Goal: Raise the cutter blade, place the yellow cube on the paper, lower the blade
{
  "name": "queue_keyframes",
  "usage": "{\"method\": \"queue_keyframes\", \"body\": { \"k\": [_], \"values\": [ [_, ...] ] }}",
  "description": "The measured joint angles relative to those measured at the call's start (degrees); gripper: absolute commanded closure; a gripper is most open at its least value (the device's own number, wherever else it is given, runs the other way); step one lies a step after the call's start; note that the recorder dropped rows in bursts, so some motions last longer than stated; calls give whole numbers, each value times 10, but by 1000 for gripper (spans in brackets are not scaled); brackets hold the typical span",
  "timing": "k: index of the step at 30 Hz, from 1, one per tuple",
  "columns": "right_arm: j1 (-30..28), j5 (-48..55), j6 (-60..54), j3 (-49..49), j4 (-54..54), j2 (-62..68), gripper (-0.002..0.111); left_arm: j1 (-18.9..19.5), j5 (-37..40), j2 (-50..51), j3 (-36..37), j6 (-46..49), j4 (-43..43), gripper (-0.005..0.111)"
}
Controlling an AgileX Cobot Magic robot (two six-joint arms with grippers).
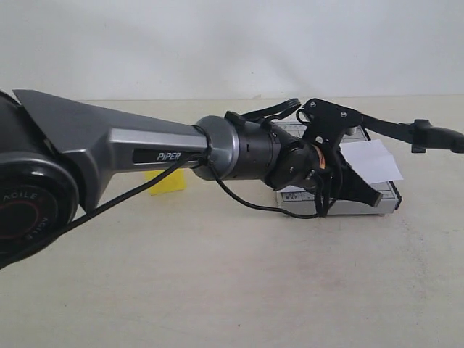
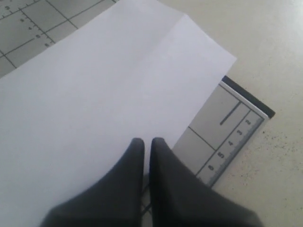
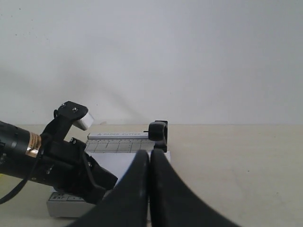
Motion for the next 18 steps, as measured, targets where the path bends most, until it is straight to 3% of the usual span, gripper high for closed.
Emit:
{"method": "queue_keyframes", "body": {
  "k": [18],
  "values": [
    [0, 0, 0, 0, 0, 0, 108, -6, -39, 10, 0, 34, 0, 102]
  ]
}}
